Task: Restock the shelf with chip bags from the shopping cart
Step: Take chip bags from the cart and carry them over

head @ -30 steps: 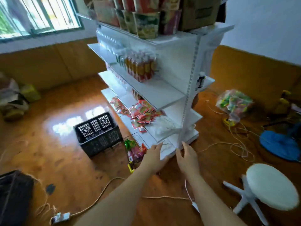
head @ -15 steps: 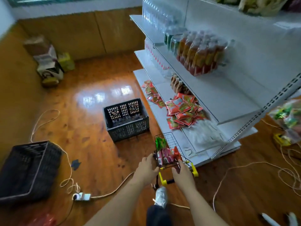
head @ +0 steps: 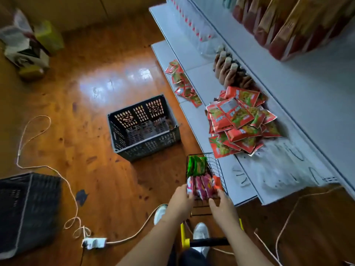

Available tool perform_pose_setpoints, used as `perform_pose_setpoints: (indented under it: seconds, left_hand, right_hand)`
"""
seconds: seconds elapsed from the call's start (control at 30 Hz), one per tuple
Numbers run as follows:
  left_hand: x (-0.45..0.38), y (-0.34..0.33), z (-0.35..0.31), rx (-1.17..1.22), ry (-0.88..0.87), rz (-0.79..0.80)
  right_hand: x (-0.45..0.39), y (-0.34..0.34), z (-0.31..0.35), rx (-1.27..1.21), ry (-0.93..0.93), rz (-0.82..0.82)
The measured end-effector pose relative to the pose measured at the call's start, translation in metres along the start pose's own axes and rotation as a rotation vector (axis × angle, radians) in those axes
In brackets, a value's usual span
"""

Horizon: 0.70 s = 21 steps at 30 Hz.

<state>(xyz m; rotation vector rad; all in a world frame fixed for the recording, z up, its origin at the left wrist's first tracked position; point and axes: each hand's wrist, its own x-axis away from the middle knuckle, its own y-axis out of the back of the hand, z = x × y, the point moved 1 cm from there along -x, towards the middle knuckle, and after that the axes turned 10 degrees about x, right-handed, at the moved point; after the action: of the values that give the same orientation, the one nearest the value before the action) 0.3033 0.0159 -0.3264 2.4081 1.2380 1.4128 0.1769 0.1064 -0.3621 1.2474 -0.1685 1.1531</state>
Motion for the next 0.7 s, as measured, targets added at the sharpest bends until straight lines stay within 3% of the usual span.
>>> perform_pose_setpoints:
  seconds: [0.13, 0.33, 0.57, 0.7]
  left_hand:
    - [-0.117, -0.044, 0.025, 0.013, 0.007, 0.053]
    - [-0.236, -0.098, 0.039, 0.107, 0.025, 0.002]
    - [-0.278, -0.124, 0.053, -0.01, 0.104, -0.102]
    - [-0.292, -0.128, 0.048, -0.078, 0.159, -0.104]
  right_hand:
    - [-0.086, -0.033, -0.004, -0.033, -0.044, -0.03]
    - [-0.199, -0.096, -0.004, -0.219, -0.047, -0.054]
    - [-0.261, -0.135, -0.027, -0.424, -0.117, 0.006]
    - [-0.27, -0.138, -0.032, -0.311, -0.123, 0.042]
